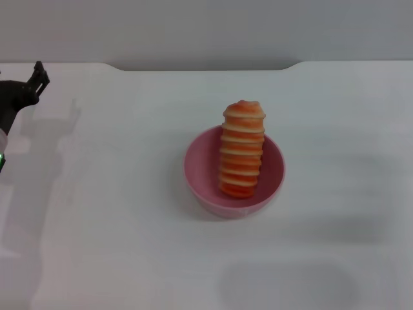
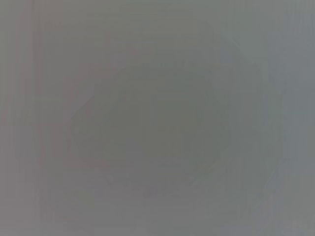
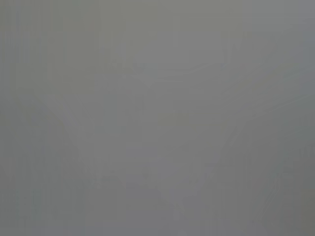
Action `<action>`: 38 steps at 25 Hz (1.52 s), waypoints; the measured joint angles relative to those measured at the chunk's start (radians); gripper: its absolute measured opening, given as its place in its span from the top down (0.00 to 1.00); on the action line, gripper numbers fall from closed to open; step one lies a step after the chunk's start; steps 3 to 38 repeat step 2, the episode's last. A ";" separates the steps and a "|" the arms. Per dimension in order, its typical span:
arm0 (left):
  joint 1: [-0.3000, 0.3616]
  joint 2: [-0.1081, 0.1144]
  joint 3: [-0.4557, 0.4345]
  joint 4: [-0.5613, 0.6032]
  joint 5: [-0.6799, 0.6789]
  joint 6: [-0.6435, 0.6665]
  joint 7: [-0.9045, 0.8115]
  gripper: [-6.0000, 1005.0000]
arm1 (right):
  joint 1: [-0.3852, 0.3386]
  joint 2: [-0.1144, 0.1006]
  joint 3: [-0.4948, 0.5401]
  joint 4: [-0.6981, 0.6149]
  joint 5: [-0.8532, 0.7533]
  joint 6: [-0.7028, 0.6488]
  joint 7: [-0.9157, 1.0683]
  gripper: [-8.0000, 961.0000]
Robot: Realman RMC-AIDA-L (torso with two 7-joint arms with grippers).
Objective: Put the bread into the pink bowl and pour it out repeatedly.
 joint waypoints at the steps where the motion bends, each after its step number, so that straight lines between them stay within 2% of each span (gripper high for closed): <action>1: 0.005 0.000 0.000 0.002 0.000 0.000 -0.002 0.14 | 0.003 0.000 -0.007 0.008 -0.001 -0.010 0.000 0.20; 38: 0.009 0.000 0.000 0.004 0.000 0.001 -0.003 0.14 | 0.007 0.000 -0.012 0.016 -0.001 -0.014 0.000 0.20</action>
